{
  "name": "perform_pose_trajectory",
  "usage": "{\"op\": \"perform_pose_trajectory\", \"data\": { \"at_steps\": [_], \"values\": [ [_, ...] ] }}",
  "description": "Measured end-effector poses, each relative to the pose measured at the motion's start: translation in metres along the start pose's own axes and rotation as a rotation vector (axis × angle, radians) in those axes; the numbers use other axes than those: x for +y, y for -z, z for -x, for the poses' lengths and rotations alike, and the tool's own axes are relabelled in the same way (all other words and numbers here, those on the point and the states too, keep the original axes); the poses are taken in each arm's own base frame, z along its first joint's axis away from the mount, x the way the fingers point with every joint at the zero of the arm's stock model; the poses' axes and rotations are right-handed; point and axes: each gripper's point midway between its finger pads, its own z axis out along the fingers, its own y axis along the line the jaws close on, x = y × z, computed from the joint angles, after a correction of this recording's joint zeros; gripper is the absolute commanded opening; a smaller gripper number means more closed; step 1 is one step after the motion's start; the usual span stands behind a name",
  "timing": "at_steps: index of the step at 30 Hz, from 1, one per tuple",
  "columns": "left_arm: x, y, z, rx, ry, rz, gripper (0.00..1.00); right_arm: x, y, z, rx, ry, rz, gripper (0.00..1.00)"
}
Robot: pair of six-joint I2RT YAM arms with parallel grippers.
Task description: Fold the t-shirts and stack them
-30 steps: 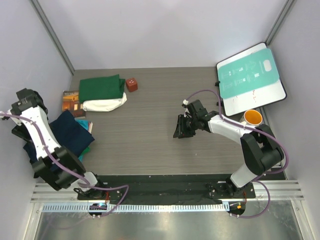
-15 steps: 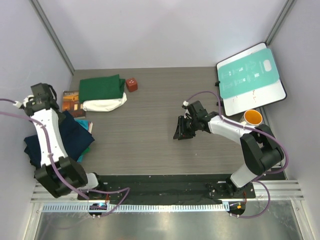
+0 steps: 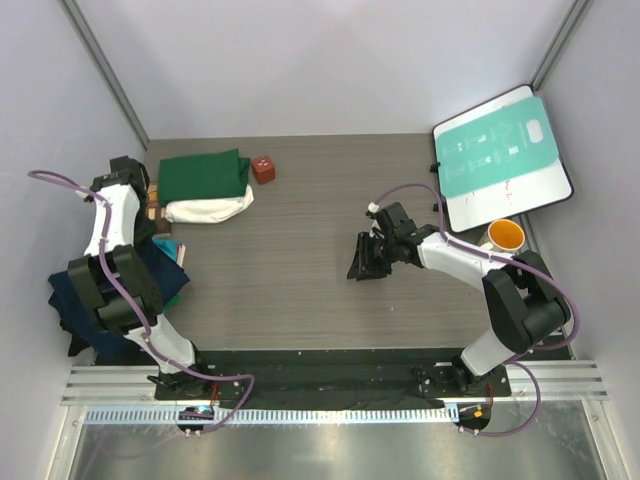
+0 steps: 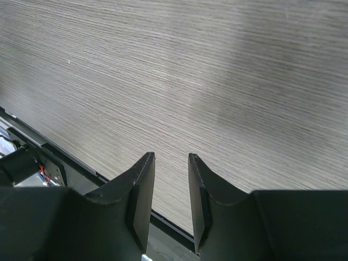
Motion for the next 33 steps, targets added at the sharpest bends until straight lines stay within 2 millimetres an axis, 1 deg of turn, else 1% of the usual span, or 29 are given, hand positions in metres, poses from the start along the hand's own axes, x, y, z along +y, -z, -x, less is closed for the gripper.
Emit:
{"op": "perform_pose_trajectory", "data": {
  "at_steps": [3,5,8,10,12,14,15,17,18,19,20,21,23,25,27,28,31,32,33],
  "values": [
    [0.001,-0.011,-0.013,0.025,-0.007,0.02,0.5,-0.002,-0.001,-0.003,0.005,-0.012,-0.003,0.36],
    [0.0,-0.013,-0.014,0.026,-0.007,0.016,0.53,-0.006,-0.002,-0.008,0.012,-0.017,-0.009,0.36],
    [-0.007,-0.011,-0.013,0.019,-0.014,-0.008,0.55,-0.012,-0.003,-0.016,0.023,-0.028,-0.016,0.36],
    [-0.018,-0.001,-0.008,0.003,-0.025,-0.038,0.56,-0.014,-0.005,-0.02,0.025,-0.039,-0.016,0.36],
    [-0.039,0.02,0.006,-0.047,-0.041,-0.093,0.56,-0.016,-0.007,-0.023,0.03,-0.053,-0.014,0.36],
    [-0.07,0.052,0.025,-0.118,-0.069,-0.184,0.56,-0.015,-0.008,-0.023,0.026,-0.066,-0.008,0.36],
    [-0.084,0.067,0.031,-0.143,-0.08,-0.227,0.57,-0.015,-0.008,-0.023,0.022,-0.069,-0.006,0.36],
    [-0.118,0.104,0.039,-0.191,-0.124,-0.336,0.57,-0.014,-0.009,-0.021,0.013,-0.07,0.0,0.36],
    [-0.133,0.122,0.037,-0.207,-0.151,-0.391,0.57,-0.013,-0.009,-0.019,0.008,-0.067,0.004,0.36],
    [-0.146,0.135,0.029,-0.211,-0.184,-0.438,0.57,-0.012,-0.009,-0.018,0.004,-0.066,0.006,0.36],
    [-0.157,0.147,0.016,-0.211,-0.228,-0.474,0.57,-0.012,-0.009,-0.018,0.003,-0.064,0.007,0.36],
    [-0.167,0.157,-0.001,-0.207,-0.276,-0.512,0.57,-0.012,-0.009,-0.018,0.002,-0.062,0.007,0.36],
    [-0.189,0.174,-0.051,-0.175,-0.394,-0.592,0.57,-0.013,-0.008,-0.017,-0.001,-0.058,0.0,0.36],
    [-0.205,0.184,-0.112,-0.116,-0.515,-0.682,0.57,-0.014,-0.007,-0.016,-0.003,-0.052,-0.009,0.36],
    [-0.207,0.184,-0.173,-0.045,-0.631,-0.733,0.57,-0.015,-0.006,-0.015,-0.005,-0.042,-0.018,0.36],
    [-0.203,0.181,-0.198,-0.014,-0.681,-0.739,0.57,-0.014,-0.006,-0.013,-0.007,-0.037,-0.02,0.36],
    [-0.191,0.169,-0.241,0.028,-0.77,-0.723,0.57,-0.013,-0.005,-0.011,-0.013,-0.028,-0.021,0.36],
    [-0.187,0.164,-0.252,0.032,-0.793,-0.712,0.57,-0.014,-0.005,-0.01,-0.014,-0.026,-0.023,0.36],
    [-0.185,0.159,-0.258,0.037,-0.805,-0.702,0.57,-0.014,-0.006,-0.01,-0.015,-0.025,-0.027,0.36]
  ]
}}
